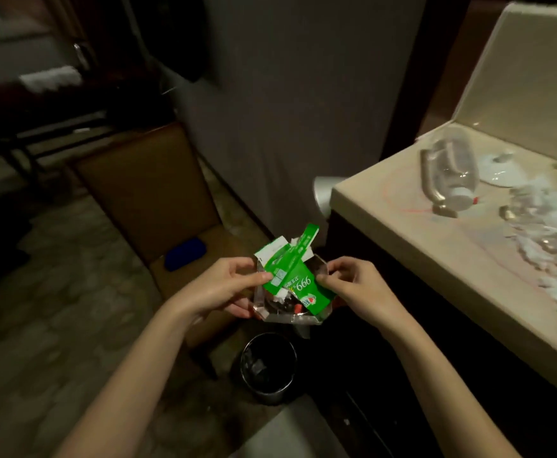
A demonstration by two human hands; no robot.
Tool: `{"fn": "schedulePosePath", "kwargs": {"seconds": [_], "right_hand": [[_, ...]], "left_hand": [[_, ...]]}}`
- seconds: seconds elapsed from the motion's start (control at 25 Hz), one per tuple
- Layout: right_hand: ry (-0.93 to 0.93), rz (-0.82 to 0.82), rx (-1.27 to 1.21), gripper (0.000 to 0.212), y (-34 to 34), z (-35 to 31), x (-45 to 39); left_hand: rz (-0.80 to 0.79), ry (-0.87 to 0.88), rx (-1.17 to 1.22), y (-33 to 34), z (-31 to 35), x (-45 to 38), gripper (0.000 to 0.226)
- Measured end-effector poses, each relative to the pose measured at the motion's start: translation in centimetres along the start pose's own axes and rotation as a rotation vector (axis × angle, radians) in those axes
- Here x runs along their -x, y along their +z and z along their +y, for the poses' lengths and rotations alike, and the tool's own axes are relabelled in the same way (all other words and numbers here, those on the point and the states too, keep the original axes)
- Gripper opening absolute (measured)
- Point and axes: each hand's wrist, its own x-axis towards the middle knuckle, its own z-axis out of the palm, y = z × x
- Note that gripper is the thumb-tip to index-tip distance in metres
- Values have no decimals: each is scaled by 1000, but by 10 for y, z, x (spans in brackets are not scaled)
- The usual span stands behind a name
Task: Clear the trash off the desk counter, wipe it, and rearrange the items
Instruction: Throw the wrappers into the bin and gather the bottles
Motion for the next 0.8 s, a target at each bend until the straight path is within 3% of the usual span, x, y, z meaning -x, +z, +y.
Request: {"fn": "schedulePosePath", "kwargs": {"seconds": [0.28, 0.52, 0.64, 0.8], "right_hand": [[135, -55, 124, 9, 103, 148, -70], [308, 5, 108, 26, 165, 307, -124], [367, 21, 92, 31, 175, 384, -132], [476, 47, 17, 27, 171, 467, -129]], "left_hand": [[-53, -205, 166, -24, -167, -98, 46], [-47, -281, 145, -6, -319, -217, 28], [28, -323, 78, 11, -383, -269, 34], [281, -291, -208, 36, -442, -324, 37]]}}
